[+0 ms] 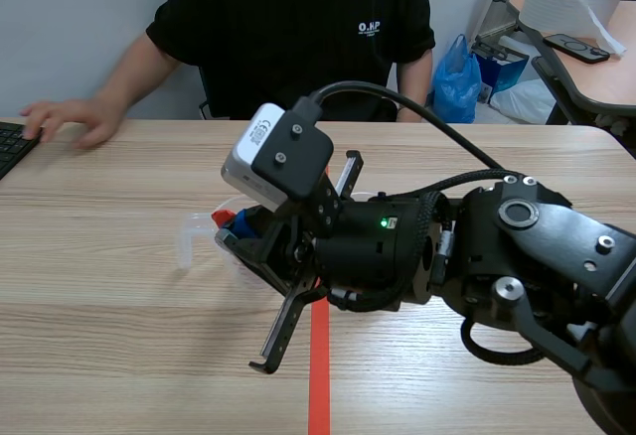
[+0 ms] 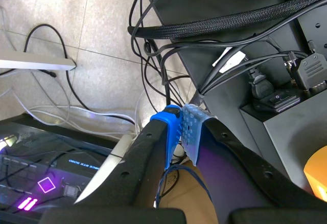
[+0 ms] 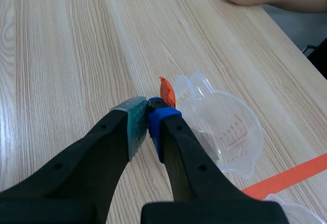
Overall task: Do the redox reaction experiment.
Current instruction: 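Lift the metal plate out of the left beaker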
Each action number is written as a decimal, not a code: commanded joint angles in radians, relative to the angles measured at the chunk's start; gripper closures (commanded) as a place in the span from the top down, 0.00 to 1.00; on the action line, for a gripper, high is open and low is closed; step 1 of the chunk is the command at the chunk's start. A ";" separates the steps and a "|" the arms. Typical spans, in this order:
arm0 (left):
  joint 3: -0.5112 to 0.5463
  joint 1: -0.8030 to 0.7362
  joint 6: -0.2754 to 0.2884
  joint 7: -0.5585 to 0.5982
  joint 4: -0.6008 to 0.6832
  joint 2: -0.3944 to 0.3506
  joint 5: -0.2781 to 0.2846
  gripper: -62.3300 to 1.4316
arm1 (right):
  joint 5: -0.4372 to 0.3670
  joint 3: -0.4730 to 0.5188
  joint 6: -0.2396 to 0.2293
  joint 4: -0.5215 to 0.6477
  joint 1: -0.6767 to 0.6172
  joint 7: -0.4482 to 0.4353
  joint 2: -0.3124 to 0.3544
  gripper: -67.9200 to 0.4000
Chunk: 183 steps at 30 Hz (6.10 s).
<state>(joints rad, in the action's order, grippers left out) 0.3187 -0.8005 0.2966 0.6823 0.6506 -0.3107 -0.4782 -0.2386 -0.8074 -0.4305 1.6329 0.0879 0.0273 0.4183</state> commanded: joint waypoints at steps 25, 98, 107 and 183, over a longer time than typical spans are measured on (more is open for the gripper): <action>0.002 -0.011 0.004 0.005 0.010 -0.006 0.002 0.07 | -0.008 0.008 0.003 0.025 0.017 -0.010 0.000 0.02; 0.002 -0.011 0.005 0.002 0.010 -0.005 0.002 0.07 | -0.315 0.514 -0.193 0.255 -0.227 0.057 0.311 0.02; 0.002 -0.011 0.005 0.002 0.010 -0.005 0.002 0.07 | -0.263 0.514 -0.315 0.255 -0.226 0.063 0.310 0.89; 0.002 -0.010 0.005 0.001 0.010 -0.005 0.002 0.07 | 0.031 0.129 -0.315 -0.124 0.164 0.184 -0.164 0.19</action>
<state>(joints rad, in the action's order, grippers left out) 0.3187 -0.8005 0.2970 0.6773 0.6506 -0.3107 -0.4782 -0.1982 -0.6872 -0.7383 1.4921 0.2375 0.2222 0.2554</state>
